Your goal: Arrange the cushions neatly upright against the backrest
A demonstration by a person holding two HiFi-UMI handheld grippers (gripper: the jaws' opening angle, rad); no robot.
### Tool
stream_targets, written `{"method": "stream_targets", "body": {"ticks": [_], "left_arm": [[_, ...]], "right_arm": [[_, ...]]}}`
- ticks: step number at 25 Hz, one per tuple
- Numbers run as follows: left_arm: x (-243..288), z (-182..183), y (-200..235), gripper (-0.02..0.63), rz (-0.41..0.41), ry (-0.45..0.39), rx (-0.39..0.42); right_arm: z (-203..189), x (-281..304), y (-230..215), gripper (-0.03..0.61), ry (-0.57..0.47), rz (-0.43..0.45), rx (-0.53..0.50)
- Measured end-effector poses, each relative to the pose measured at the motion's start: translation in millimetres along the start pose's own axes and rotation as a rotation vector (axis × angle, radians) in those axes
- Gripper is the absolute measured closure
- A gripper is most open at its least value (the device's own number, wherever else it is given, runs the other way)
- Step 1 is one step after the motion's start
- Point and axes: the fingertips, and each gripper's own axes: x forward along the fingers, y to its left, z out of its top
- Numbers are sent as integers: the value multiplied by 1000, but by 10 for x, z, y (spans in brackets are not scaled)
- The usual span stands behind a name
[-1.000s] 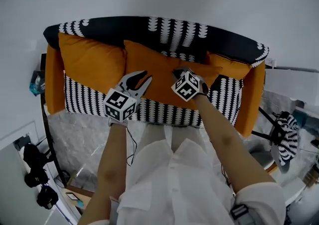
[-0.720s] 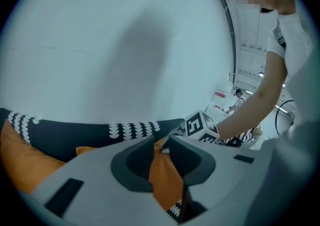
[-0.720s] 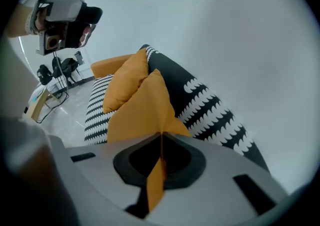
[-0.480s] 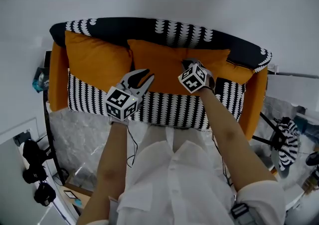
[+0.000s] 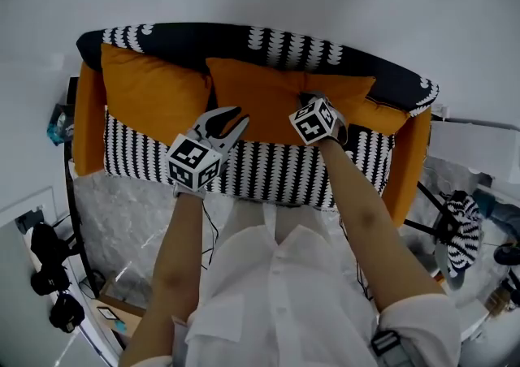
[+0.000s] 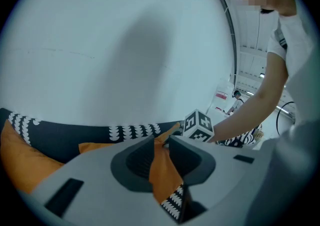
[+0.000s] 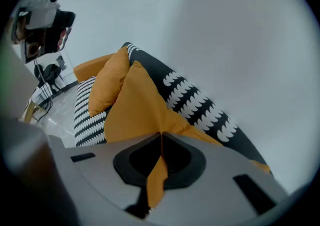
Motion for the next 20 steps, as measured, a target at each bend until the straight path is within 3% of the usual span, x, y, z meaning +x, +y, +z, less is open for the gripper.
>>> {"method": "stream_targets", "body": {"ticks": [3,7,12,20], "left_arm": [[-1,8,-24,509,0,-2,1],[12,39,-38,509,-3,-5,10],[-23,64,-52,509,2,-17,14],[-130,81,-110,509,3,-46,9]], "right_arm": [[-42,-30,-21,566,-4,6,11],[-55,-25,-110,566,8,1,100],[2,-26,-46,530,21,10,32],[341,-478,-81,474,-118,22,87]]}}
